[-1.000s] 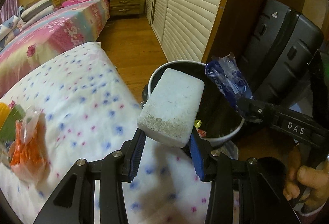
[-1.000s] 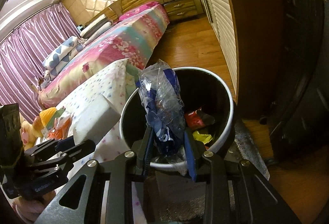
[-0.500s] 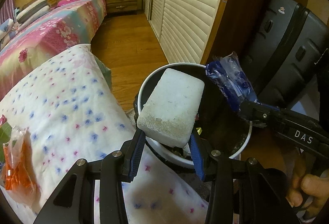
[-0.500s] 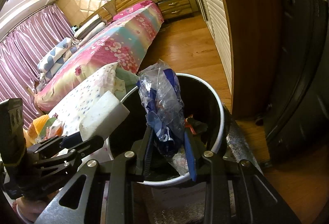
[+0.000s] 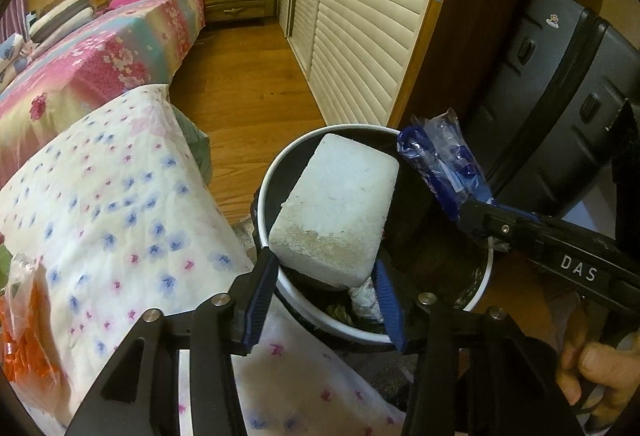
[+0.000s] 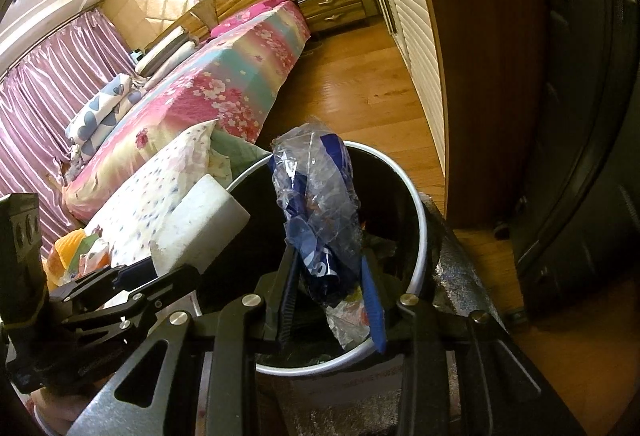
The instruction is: Collect trash
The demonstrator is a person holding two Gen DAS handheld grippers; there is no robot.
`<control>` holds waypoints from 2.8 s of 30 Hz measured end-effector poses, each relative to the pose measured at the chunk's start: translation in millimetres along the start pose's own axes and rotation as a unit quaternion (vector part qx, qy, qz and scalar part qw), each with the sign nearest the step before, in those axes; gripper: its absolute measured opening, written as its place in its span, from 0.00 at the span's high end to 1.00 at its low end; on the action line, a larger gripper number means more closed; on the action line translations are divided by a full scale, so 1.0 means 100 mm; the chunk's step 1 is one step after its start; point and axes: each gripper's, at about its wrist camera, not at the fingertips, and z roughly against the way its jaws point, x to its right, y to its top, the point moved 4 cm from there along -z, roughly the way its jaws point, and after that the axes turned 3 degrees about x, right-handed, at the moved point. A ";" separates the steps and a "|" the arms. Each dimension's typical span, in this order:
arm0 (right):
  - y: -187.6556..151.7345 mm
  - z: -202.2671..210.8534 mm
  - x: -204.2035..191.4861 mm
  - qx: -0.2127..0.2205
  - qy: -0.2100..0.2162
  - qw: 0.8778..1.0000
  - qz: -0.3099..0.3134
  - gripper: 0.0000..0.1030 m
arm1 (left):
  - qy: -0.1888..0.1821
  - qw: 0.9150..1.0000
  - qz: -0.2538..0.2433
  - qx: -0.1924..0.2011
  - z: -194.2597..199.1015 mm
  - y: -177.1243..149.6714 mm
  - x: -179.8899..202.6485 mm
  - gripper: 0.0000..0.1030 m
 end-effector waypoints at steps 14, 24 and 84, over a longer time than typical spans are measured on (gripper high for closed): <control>-0.10 0.21 -0.21 0.024 0.034 0.999 -0.009 0.34 | 0.004 0.998 0.046 0.040 0.63 -0.47 -0.23 0.34; -0.37 0.24 -0.85 0.010 0.080 0.996 0.036 0.33 | 0.040 0.993 0.099 0.058 1.26 -1.09 -0.78 0.34; -0.95 -0.09 -2.48 -0.067 0.177 0.973 0.135 0.79 | 0.030 0.988 0.148 0.037 1.27 -1.11 -2.31 0.36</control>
